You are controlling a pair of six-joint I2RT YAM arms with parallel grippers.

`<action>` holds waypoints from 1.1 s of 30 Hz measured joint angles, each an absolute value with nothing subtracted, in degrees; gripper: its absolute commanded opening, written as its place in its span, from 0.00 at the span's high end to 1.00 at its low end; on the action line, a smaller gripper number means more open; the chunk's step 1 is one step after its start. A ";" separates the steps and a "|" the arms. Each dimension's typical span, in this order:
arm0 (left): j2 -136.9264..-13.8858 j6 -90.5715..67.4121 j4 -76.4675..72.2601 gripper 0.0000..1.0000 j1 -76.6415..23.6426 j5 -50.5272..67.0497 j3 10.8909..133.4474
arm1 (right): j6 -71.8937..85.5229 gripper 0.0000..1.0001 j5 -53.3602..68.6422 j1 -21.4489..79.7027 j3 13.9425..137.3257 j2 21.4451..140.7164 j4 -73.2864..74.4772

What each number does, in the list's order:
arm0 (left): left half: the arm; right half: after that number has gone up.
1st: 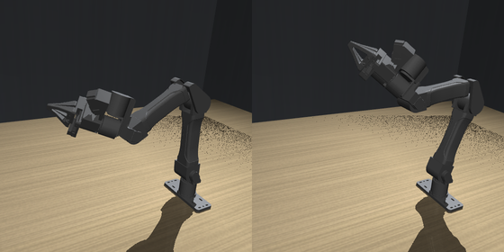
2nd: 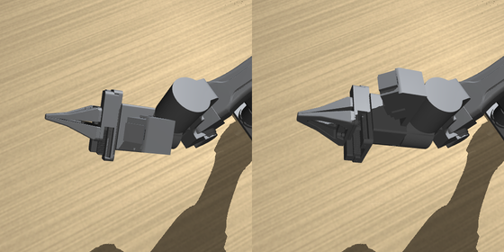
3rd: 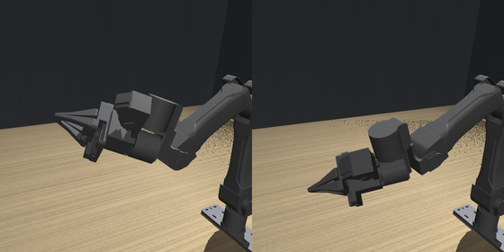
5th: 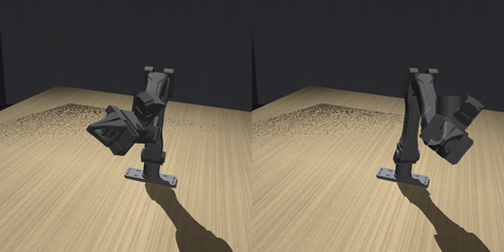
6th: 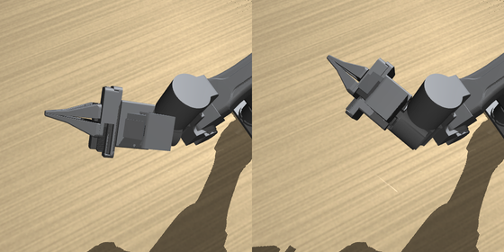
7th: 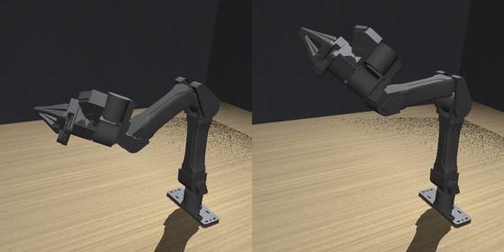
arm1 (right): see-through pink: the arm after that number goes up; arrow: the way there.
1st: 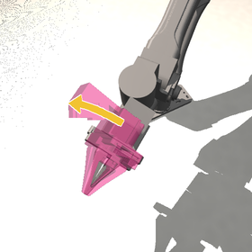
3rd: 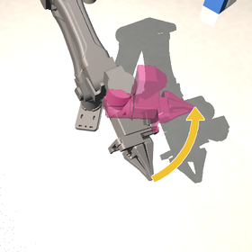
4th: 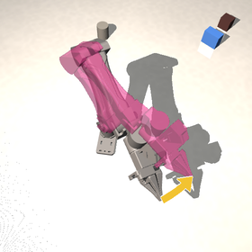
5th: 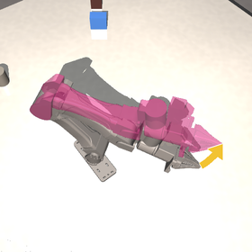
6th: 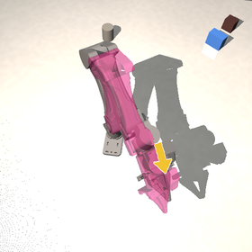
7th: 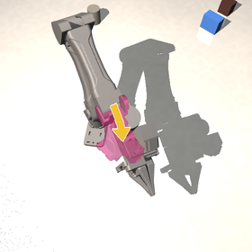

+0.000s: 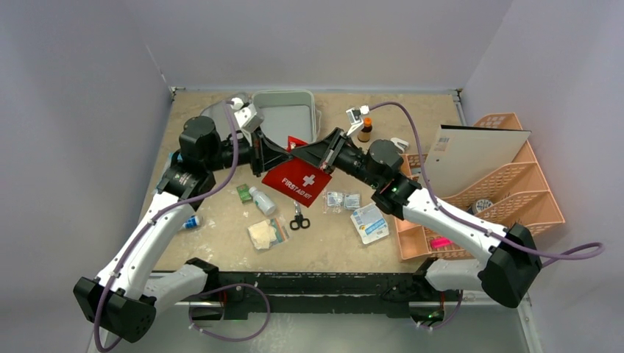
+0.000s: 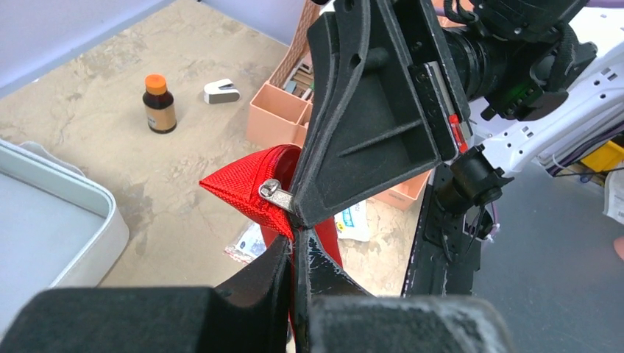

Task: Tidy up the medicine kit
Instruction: Zip the medicine pouch.

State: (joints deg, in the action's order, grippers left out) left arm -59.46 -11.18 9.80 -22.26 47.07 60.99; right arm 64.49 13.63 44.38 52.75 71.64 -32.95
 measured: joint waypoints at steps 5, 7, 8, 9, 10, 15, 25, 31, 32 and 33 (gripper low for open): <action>-58.76 -15.57 9.96 1.00 -22.72 43.46 60.75 | 63.66 1.00 12.16 44.62 52.71 71.53 -32.32; -58.02 -17.85 9.61 1.00 -23.00 41.60 60.05 | 62.76 1.00 11.79 44.62 52.64 71.29 -31.57; -57.71 -18.74 9.56 1.00 -23.09 40.88 59.86 | 62.24 1.00 11.55 44.62 52.34 70.98 -31.35; -57.34 -19.57 9.52 1.00 -23.27 40.01 59.59 | 61.80 1.00 11.49 44.62 51.94 70.57 -31.14; -56.99 -20.25 9.45 1.00 -23.35 39.18 59.35 | 61.30 1.00 11.51 44.60 51.46 70.02 -30.85; -55.55 -22.26 9.13 1.00 -23.83 36.12 58.15 | 59.00 1.00 11.57 44.49 49.12 68.01 -29.67; -55.48 -26.61 7.14 1.00 -24.10 34.46 56.31 | 51.79 1.00 11.49 44.16 48.84 67.33 -24.80; -55.02 -29.36 1.50 1.00 -23.99 32.64 55.37 | 49.52 1.00 11.77 43.51 46.19 66.74 -23.40; -54.83 -29.65 0.14 1.00 -23.88 32.47 55.37 | 49.60 1.00 11.86 43.20 45.04 67.11 -23.33; -54.61 -30.04 -1.23 1.00 -23.86 32.45 55.37 | 49.80 1.00 12.03 42.92 43.77 67.64 -23.03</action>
